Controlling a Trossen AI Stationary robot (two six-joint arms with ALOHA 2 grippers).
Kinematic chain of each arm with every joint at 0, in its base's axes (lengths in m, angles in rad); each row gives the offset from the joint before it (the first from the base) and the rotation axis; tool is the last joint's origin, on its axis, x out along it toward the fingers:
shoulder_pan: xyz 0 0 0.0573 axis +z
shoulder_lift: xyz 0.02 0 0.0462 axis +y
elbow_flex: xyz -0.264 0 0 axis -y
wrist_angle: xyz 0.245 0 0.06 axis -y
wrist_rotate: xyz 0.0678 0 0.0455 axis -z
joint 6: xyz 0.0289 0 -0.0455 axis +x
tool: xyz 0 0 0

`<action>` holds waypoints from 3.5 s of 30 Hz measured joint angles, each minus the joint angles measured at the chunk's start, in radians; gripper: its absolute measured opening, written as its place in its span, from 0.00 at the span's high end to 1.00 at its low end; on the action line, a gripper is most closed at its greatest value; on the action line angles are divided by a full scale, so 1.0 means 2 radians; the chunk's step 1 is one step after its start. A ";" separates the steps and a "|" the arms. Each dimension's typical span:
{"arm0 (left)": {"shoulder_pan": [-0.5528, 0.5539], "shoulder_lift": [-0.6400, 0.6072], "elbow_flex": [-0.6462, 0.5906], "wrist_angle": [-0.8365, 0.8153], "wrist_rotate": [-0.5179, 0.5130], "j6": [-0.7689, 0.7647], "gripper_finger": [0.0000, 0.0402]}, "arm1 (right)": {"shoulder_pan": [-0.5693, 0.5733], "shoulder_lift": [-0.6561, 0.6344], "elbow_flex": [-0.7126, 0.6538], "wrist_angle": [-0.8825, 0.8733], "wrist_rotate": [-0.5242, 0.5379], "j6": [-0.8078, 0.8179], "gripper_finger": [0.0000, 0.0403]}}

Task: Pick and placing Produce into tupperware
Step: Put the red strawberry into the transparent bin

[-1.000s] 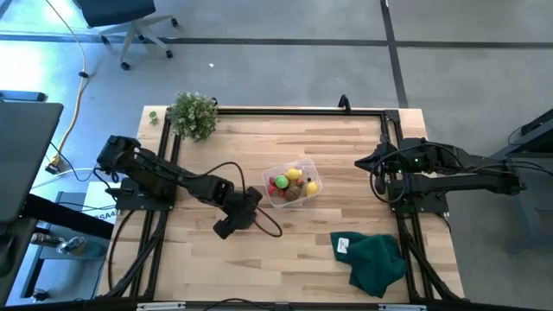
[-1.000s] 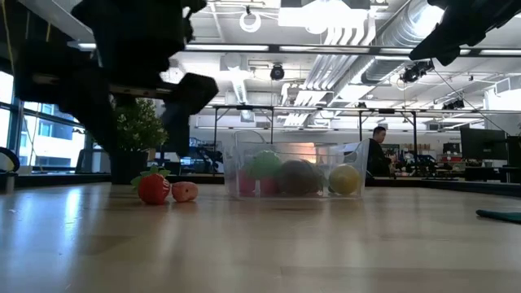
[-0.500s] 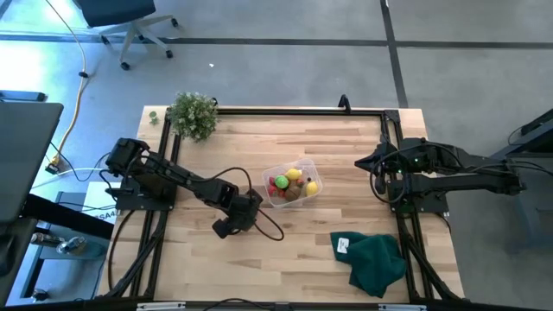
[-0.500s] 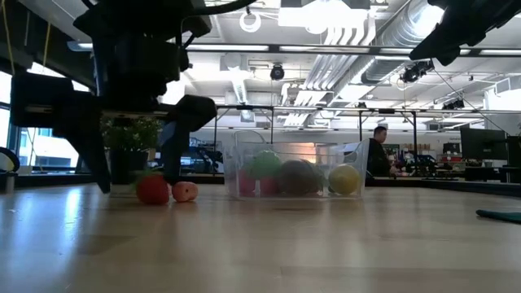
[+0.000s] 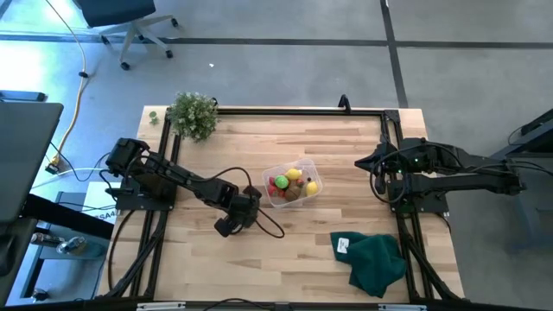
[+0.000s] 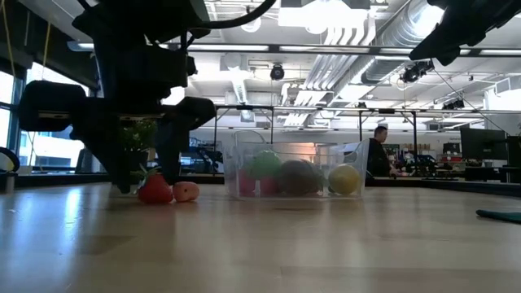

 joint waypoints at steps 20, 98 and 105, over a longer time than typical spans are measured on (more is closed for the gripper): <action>0.000 0.021 0.000 0.013 0.012 -0.077 0.48 | 0.000 0.000 0.000 0.000 0.000 0.000 0.95; 0.000 0.021 0.000 0.048 0.040 -0.233 0.56 | 0.000 0.000 0.000 0.000 0.000 0.000 0.95; 0.000 0.021 0.000 0.034 0.040 -0.233 0.61 | 0.000 0.000 0.000 0.000 0.000 0.000 0.95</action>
